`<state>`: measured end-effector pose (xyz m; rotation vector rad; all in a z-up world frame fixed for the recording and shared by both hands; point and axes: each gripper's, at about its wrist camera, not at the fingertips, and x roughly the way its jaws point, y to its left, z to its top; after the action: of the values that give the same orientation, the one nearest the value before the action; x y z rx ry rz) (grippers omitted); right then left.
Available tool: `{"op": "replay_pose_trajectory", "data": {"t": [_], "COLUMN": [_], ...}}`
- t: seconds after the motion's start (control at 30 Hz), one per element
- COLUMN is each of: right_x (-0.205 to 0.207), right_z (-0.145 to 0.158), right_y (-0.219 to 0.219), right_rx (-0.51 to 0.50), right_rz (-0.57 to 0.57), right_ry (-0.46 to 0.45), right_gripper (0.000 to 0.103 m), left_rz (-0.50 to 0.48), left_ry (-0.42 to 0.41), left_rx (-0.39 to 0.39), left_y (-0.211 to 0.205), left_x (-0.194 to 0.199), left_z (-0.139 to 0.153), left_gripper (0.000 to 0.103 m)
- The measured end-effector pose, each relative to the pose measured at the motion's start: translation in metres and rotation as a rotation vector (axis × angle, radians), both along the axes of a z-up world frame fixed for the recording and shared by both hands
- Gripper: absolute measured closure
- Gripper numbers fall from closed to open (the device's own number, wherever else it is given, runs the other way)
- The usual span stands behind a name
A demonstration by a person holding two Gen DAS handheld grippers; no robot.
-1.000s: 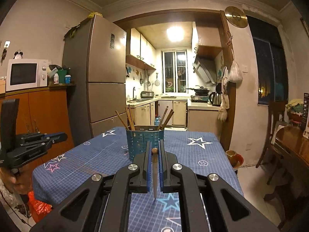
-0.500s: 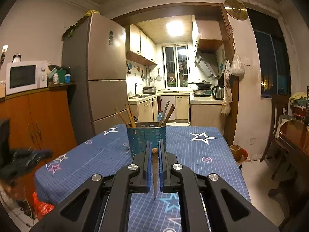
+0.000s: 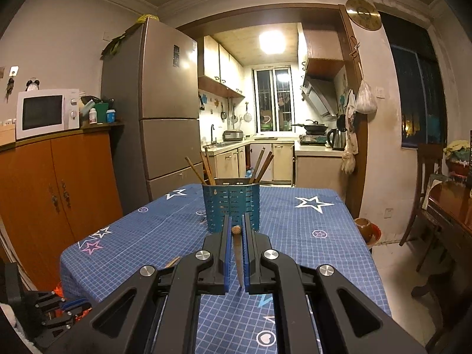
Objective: Organize utensils
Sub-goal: 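Lift both chopsticks upright and carry them toward the teal holder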
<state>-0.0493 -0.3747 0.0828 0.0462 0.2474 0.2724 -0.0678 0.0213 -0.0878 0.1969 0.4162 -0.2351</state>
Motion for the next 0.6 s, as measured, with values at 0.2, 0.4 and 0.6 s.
{"op": "replay_pose_trajectory", "data": {"t": [0.2, 0.4, 0.6], "right_x": [-0.002, -0.002, -0.002], "right_z": [0.001, -0.003, -0.004], "right_y": [0.001, 0.003, 0.004], "right_rx": [0.000, -0.006, -0.005], "right_rz": [0.002, 0.006, 0.006], "right_ry": [0.003, 0.013, 0.015], "right_gripper": [0.095, 0.095, 0.095], "left_rz": [-0.023, -0.006, -0.001], "left_ry": [0.065, 0.055, 0.074], "left_rx": [0.025, 0.036, 0.041], "left_y": [-0.007, -0.008, -0.010], "left_x": [0.004, 0.006, 0.011], "left_z": [-0.013, -0.018, -0.021], "left_gripper": [0.088, 0.080, 0.080]}}
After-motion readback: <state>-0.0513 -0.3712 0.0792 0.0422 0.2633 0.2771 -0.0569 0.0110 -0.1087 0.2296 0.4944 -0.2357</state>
